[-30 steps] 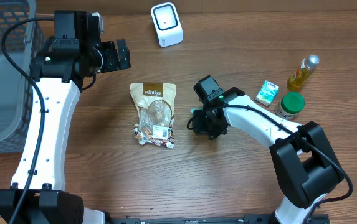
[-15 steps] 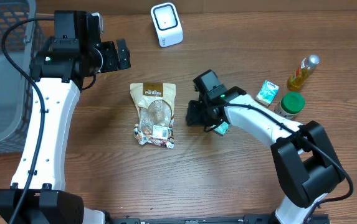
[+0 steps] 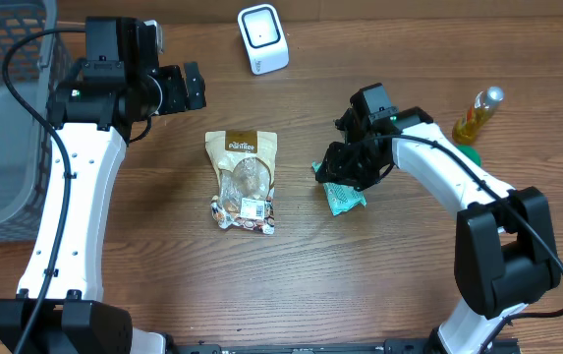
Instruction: Scan the item barcode
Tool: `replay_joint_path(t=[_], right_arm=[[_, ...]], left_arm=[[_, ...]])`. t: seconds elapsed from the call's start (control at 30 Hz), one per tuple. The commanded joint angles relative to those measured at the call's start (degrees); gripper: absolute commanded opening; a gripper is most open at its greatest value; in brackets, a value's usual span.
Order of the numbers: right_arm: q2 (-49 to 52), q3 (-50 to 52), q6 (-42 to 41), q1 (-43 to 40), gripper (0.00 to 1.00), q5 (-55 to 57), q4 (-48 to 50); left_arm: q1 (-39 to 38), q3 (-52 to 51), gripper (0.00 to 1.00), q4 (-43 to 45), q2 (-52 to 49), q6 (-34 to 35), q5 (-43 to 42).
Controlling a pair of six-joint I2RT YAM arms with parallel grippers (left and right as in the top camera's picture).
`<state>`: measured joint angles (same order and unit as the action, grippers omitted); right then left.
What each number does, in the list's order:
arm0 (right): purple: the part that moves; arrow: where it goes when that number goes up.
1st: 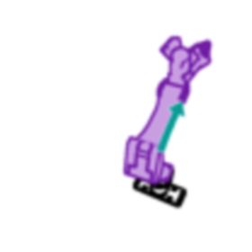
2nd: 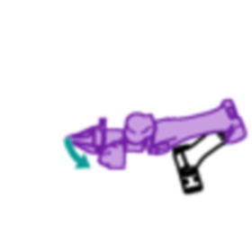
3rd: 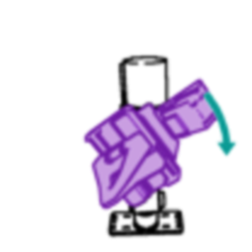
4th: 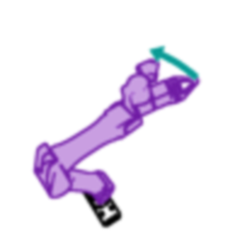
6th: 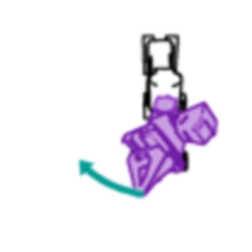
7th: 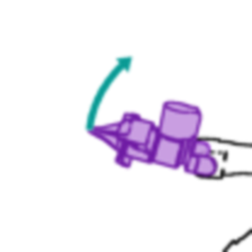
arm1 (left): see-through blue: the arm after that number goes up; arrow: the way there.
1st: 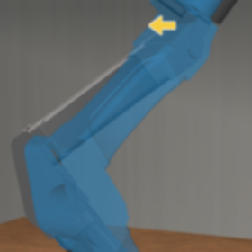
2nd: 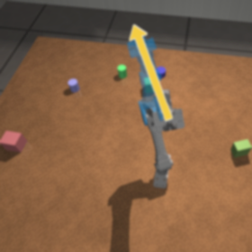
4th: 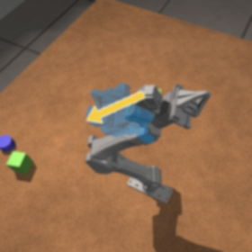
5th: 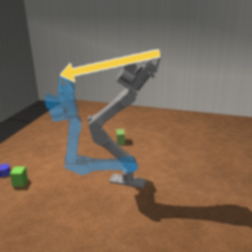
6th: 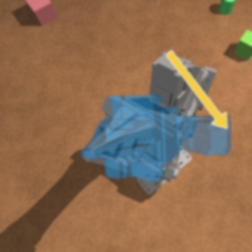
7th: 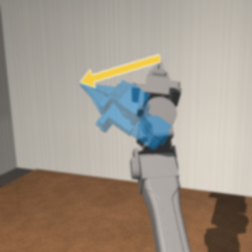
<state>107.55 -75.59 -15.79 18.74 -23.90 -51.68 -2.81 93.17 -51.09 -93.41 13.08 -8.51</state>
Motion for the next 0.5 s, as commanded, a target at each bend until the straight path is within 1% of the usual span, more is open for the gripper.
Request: replay_joint_path(t=[0.0,0.07,0.13,0.17,0.23,0.37,0.47], right_arm=[[-0.3,-2.7,3.8,0.8,0.4,3.6,-3.3],[-0.3,-2.7,2.0,2.1,0.41,8.1,-4.5],[-0.3,-2.5,-1.6,4.0,0.44,15.4,-5.1],[-0.3,-2.5,-2.9,6.7,0.46,23.5,-5.5],[-0.3,-2.5,-3.7,9.2,0.47,30.0,-5.9],[-0.3,-2.5,-3.8,13.8,0.5,37.3,-5.7],[-0.3,-2.1,-4.2,16.1,0.5,39.9,-4.3]], left_arm=[[-0.2,0.7,1.0,0.1,0.0,-1.3,0.1],[-0.2,0.7,1.0,0.1,0.0,-1.3,0.1],[-0.2,0.7,1.0,0.1,0.0,-1.3,0.1],[-0.2,0.7,1.0,0.1,0.0,-1.3,0.1],[-0.2,0.7,1.0,0.1,0.0,-1.3,0.1],[-0.2,0.7,1.0,0.1,0.0,-1.3,0.1],[-0.2,0.7,0.99,0.1,0.0,-1.3,0.1]])
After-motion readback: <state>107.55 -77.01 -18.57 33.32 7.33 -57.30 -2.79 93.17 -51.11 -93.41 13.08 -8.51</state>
